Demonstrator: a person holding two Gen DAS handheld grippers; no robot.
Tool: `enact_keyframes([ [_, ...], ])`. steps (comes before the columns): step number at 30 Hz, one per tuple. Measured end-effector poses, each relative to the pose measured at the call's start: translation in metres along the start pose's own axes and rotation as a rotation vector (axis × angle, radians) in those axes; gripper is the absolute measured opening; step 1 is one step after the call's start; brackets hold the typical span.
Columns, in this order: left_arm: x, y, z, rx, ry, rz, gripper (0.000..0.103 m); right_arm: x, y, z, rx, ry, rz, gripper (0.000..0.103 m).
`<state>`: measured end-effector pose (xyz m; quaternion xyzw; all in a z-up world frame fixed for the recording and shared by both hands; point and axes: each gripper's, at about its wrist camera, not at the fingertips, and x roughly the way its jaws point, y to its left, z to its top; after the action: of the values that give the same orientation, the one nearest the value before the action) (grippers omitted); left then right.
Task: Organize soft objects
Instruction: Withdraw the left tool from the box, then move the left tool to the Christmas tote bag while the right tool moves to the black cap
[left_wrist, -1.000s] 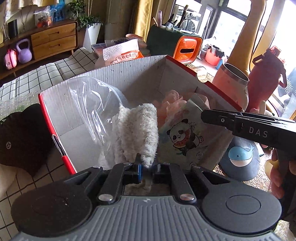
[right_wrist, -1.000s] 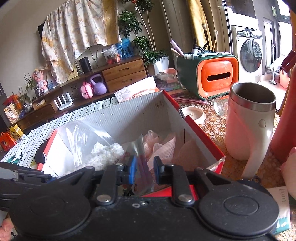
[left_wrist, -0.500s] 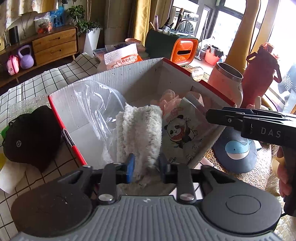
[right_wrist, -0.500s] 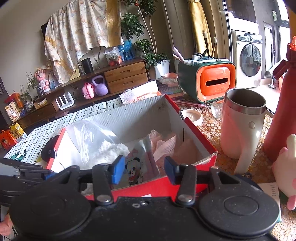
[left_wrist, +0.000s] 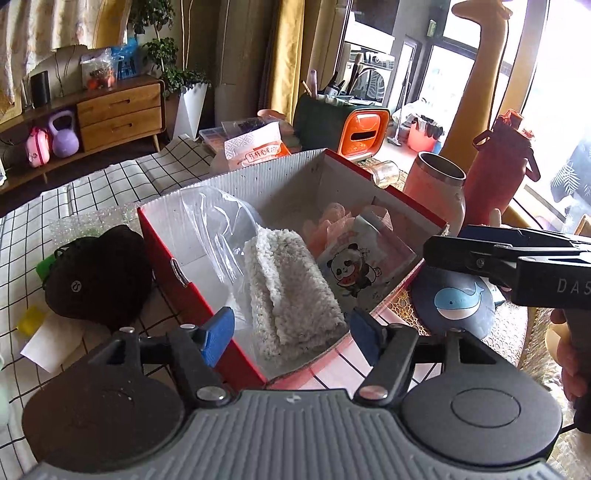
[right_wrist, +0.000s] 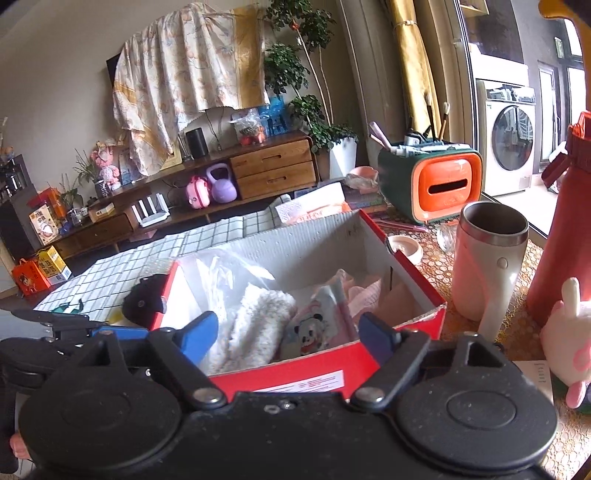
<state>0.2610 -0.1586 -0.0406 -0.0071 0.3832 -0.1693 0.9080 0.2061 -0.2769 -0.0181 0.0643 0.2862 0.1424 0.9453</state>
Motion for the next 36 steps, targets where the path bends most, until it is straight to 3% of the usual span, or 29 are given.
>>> enact_keyframes([
  [12,-0.068,0.016,-0.016,-0.003,-0.094,0.028,0.083,-0.04,0.052,-0.002,-0.048,-0.059,0.074,0.102],
  [18,-0.102,0.037,-0.027,-0.048,-0.127,0.054,0.085,-0.048,0.081,-0.004,-0.074,-0.067,0.128,0.103],
  [22,-0.123,0.054,-0.035,-0.077,-0.15,0.066,0.1,-0.049,0.106,-0.007,-0.096,-0.069,0.166,0.103],
  [36,-0.186,0.123,-0.067,-0.173,-0.233,0.138,0.103,-0.031,0.178,-0.015,-0.166,-0.035,0.263,0.103],
])
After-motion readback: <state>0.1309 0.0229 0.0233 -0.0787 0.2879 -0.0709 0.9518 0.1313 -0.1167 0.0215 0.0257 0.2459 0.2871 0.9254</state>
